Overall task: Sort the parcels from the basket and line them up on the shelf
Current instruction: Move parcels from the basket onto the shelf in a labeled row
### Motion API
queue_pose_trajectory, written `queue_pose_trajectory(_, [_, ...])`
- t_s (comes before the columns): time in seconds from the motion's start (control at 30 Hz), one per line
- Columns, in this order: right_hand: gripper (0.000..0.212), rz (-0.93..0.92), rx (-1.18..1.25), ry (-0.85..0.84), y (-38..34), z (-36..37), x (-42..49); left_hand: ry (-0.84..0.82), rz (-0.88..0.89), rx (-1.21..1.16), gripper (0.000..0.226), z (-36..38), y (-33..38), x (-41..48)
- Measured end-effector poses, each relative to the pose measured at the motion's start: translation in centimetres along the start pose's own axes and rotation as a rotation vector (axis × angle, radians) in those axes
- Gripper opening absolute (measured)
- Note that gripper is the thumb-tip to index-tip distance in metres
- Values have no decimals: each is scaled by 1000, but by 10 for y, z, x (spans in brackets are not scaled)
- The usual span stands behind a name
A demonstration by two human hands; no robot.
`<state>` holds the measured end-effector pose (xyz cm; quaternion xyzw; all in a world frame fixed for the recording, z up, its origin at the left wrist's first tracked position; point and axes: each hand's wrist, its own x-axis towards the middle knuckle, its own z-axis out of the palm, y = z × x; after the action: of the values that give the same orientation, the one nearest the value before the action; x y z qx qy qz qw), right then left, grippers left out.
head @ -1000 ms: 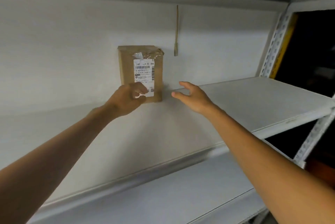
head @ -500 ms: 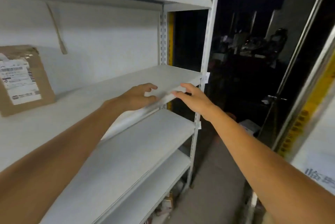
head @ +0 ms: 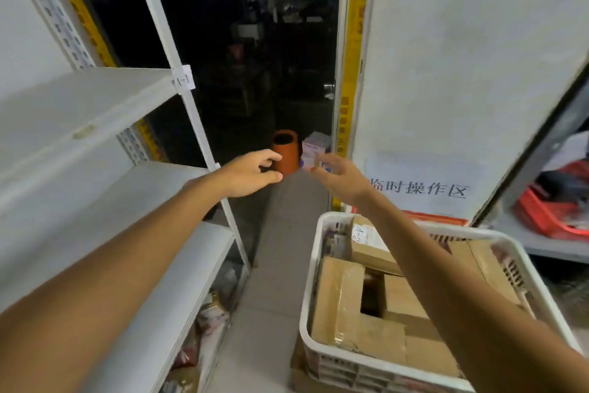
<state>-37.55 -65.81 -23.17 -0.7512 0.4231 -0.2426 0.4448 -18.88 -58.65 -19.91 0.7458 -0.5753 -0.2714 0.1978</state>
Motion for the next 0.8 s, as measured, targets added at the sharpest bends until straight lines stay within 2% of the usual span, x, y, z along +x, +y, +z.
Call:
queue_pose_trajectory(0.27, [56, 283, 98, 92, 112, -20, 1, -266, 81, 32, 49, 98, 6, 79])
queue_pose_trajectory(0.43, [49, 372, 79, 116, 159, -25, 11, -375, 117, -25, 47, 145, 6, 124])
queue_pose_trajectory(0.6, [54, 474, 54, 135, 206, -35, 9, -496, 90, -57, 42, 194, -4, 157])
queue_pose_trajectory(0.8, [57, 576, 90, 87, 274, -58, 19, -557, -23, -37, 48, 243, -12, 193])
